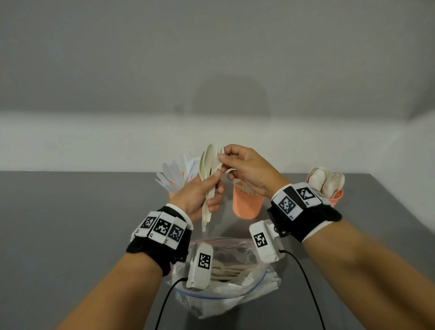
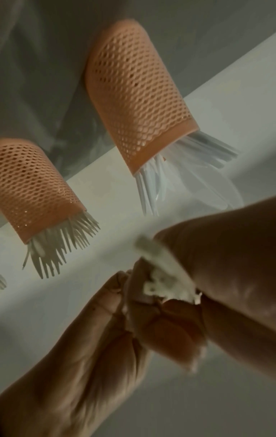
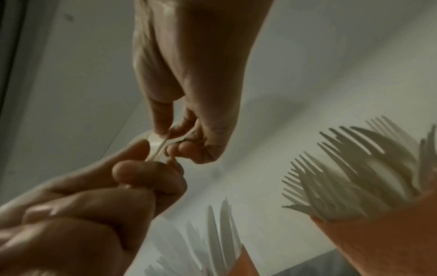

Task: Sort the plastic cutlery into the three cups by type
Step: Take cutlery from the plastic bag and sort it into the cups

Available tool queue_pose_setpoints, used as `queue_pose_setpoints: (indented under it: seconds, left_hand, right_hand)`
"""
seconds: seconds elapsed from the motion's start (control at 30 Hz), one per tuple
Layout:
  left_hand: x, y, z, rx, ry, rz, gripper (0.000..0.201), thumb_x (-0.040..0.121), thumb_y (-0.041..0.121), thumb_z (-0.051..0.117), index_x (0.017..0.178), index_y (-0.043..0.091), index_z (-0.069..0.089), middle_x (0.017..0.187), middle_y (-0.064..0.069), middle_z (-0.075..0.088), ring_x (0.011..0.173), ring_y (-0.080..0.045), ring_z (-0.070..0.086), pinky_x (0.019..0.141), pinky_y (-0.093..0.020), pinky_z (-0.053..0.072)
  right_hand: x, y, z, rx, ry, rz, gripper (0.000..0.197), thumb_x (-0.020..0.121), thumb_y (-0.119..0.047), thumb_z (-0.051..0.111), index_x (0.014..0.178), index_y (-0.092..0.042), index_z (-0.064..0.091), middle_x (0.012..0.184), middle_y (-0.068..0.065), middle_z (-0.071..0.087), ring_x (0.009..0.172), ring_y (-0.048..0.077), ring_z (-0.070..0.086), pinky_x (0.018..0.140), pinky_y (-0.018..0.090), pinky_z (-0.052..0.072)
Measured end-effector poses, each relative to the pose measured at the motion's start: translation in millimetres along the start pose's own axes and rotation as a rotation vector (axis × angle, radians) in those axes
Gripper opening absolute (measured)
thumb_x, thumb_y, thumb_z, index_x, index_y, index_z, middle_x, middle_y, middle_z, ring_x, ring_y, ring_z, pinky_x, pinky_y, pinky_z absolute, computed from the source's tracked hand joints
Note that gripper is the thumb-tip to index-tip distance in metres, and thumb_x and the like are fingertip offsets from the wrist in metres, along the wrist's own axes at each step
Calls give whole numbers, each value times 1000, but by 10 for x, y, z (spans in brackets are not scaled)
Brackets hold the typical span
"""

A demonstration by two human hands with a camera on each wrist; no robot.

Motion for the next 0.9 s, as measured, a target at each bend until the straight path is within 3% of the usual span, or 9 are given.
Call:
queue_pose_setpoints:
  seconds: [0.07,0.17,0.33,0.43,0.53,0.63,0.73,0.8,0.9]
  left_hand:
    - [6,-26,-5,27,30,30,23,97,28,37,95,16,56,58,1,56,36,-8,44,36,-17,40]
    - [23,-64,-103,52,151,25,21,96,27,42,87,15,56,74,0,63,63,-14,62,49,-25,55]
    - [58,-40,-250,128,301,81,14,95,22,47,88,12,55,86,-2,55,76,-16,56,54,-23,56]
    - [76,-11,-172,99,290,89,19,95,25,46,84,15,56,80,-2,56,65,-14,57,53,-23,54]
    - [85,12,-67,110,244,88,23,97,30,42,85,14,54,64,-1,53,45,-9,51,45,-22,48]
    - [92,3,-21,137,210,82,25,97,31,41,84,14,53,45,6,35,35,-6,30,37,-17,33]
    - [71,7,22,159,183,60,19,96,22,45,80,13,49,41,8,26,34,-5,23,34,-15,23]
    - [60,10,78,191,165,42,12,92,7,51,82,13,47,39,9,29,32,-5,23,33,-14,21]
    - [71,-13,192,257,136,4,25,84,-9,52,99,10,46,38,9,36,32,-5,26,33,-15,20]
  right_hand:
    - [-35,-45,-106,66,65,-32,17,93,-4,51,78,-11,50,70,1,52,57,4,57,51,18,40]
    - [-112,-204,-560,155,366,-172,17,92,2,48,83,-12,50,69,3,53,50,5,56,47,16,43]
    - [-359,-401,-1131,-421,735,-374,34,93,-1,47,124,-17,45,69,-8,45,55,1,60,60,17,51]
    - [-331,-190,-1056,-651,696,-351,39,94,-2,45,130,-14,47,66,-8,43,67,17,65,65,18,49]
    - [-263,150,-1023,-739,655,-237,32,94,-4,46,124,-11,55,65,0,53,69,28,63,68,31,50]
    - [-203,403,-968,-950,526,-82,24,93,-9,51,109,-10,69,96,11,70,95,26,58,88,39,46]
    - [-213,309,-891,-1102,518,-82,25,93,-15,53,113,-13,68,118,8,60,117,27,44,99,36,34]
    - [-280,61,-780,-918,559,-207,30,94,-20,53,121,-13,62,117,9,57,112,23,47,97,36,39]
    - [-350,-121,-440,-382,328,-172,47,88,-31,61,132,-25,46,106,2,57,81,15,55,72,25,47]
Point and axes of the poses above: each hand's wrist, its own x-axis towards the middle knuckle, its own z-axis out of the palm, y = z × x, the point moved 7 cm from there along x, towards the middle knuckle
